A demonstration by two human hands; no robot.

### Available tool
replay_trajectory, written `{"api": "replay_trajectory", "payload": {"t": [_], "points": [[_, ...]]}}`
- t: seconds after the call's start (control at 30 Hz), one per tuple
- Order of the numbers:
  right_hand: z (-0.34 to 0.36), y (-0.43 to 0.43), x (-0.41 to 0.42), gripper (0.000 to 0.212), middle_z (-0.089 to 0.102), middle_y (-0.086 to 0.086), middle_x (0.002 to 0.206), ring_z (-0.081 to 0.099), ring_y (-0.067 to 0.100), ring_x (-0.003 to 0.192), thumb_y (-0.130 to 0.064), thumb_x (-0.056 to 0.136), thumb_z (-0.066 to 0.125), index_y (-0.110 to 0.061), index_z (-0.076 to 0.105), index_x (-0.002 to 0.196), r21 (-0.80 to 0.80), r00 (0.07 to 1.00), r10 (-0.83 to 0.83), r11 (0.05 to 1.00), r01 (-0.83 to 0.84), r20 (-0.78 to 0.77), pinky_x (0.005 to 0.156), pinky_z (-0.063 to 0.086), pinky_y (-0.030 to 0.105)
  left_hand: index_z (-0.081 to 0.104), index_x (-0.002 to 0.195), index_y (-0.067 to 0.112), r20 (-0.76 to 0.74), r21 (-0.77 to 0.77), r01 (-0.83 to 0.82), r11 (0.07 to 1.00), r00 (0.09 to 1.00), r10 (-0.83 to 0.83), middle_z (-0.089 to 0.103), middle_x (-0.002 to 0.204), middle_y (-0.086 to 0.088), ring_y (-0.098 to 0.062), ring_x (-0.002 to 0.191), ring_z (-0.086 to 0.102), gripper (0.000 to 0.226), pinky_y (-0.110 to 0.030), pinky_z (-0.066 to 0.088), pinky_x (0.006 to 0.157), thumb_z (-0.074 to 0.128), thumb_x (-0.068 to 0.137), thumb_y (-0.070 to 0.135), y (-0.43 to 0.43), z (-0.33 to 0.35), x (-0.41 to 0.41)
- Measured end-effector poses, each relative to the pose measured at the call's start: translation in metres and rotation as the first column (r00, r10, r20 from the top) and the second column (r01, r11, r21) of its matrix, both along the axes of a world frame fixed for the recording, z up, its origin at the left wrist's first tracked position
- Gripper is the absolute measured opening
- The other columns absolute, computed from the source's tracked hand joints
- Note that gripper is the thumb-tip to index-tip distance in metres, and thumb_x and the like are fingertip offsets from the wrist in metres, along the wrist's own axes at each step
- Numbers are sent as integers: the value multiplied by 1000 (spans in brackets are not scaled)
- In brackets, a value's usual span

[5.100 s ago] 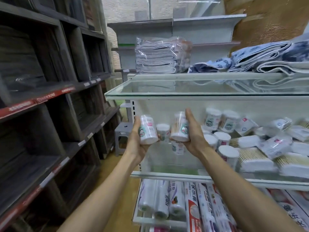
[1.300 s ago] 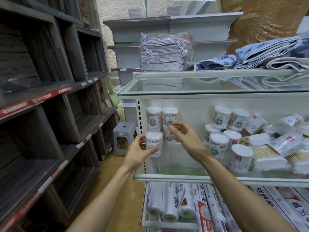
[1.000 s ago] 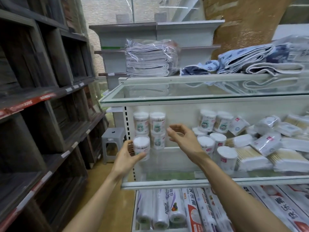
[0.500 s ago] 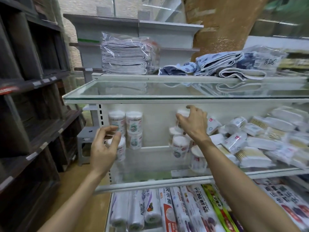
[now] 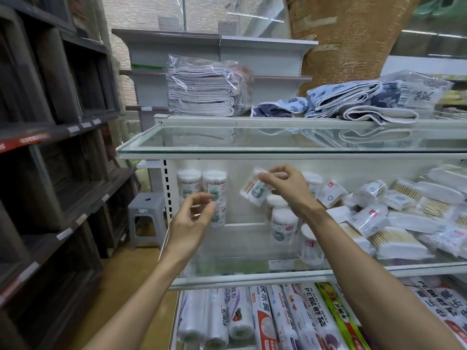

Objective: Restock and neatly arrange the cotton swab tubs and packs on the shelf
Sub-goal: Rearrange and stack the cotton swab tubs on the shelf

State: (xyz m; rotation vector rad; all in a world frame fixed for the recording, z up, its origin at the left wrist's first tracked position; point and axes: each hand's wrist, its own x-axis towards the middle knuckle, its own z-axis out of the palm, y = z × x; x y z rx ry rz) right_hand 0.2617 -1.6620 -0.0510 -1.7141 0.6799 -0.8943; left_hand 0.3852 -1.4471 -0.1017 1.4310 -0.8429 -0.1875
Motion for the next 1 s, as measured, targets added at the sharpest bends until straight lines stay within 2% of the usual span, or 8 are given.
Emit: {"api": "replay_trajectory", "payload": {"t": [0.07, 0.2, 0.27, 0.43, 0.57, 0.7, 0.8, 1.0], "points": [[-1, 16, 4, 30, 75, 16, 97, 72, 35, 99, -22, 82, 80, -7, 62, 100, 134, 981, 173, 974, -184, 89, 87, 56, 45, 63, 112, 27, -110, 13, 83, 996, 991, -81, 70, 112, 2, -12, 94, 72, 21, -32, 56, 87, 63, 94, 38, -3, -2, 0], [-11, 45, 14, 17, 71, 19, 92, 69, 29, 88, -14, 84, 77, -10, 62, 88, 167, 936, 319, 925, -342, 148, 79, 54, 39, 59, 118, 13, -347, -48, 197, 979, 916, -202, 68, 116, -16, -28, 100, 72, 39, -36, 58, 89, 64, 89, 39, -5, -1, -6], [-15, 54, 19, 21, 72, 19, 91, 69, 28, 87, -19, 79, 80, -11, 63, 85, 164, 925, 350, 914, -371, 147, 78, 55, 38, 59, 119, 16, -333, -45, 209, 977, 919, -212, 69, 117, -11, -25, 100, 73, 46, -33, 59, 88, 69, 83, 43, -2, -4, -7], [-20, 64, 26, 32, 70, 20, 91, 67, 26, 85, -28, 69, 82, -10, 63, 87, 152, 907, 387, 899, -411, 166, 77, 55, 36, 59, 116, 25, -245, -2, 176, 984, 954, -171, 66, 119, -2, -20, 107, 69, 33, -19, 57, 76, 74, 87, 30, 6, -7, -3], [-22, 67, 33, 39, 72, 14, 93, 66, 25, 88, -36, 67, 82, -9, 68, 92, 160, 892, 400, 886, -435, 211, 83, 52, 39, 59, 121, 18, -270, -21, 155, 988, 950, -155, 69, 119, -10, -23, 104, 71, 38, -29, 59, 84, 73, 88, 29, 11, -9, 4], [-23, 73, 46, 29, 73, 15, 105, 67, 26, 97, -22, 88, 72, -2, 70, 108, 137, 877, 403, 884, -447, 262, 86, 55, 37, 58, 124, 19, -354, -73, 159, 985, 919, -174, 71, 118, -14, -29, 103, 72, 41, -43, 55, 94, 72, 88, 33, 16, -9, 20], [-20, 81, 57, 22, 74, 16, 108, 70, 25, 99, -18, 92, 70, -4, 71, 110, 62, 882, 398, 903, -425, 254, 90, 58, 37, 55, 131, 29, -207, 44, 109, 993, 973, -98, 67, 126, -1, -18, 106, 71, 64, -45, 53, 98, 78, 76, 54, 26, -3, 34], [-11, 97, 78, 23, 74, 1, 107, 69, 12, 103, -22, 86, 77, -18, 71, 108, -72, 917, 350, 937, -342, 193, 81, 55, 19, 59, 130, 17, 82, 117, 42, 992, 995, -51, 67, 122, 5, 2, 110, 62, 47, -9, 50, 82, 73, 88, 30, 36, 7, 55]]}}
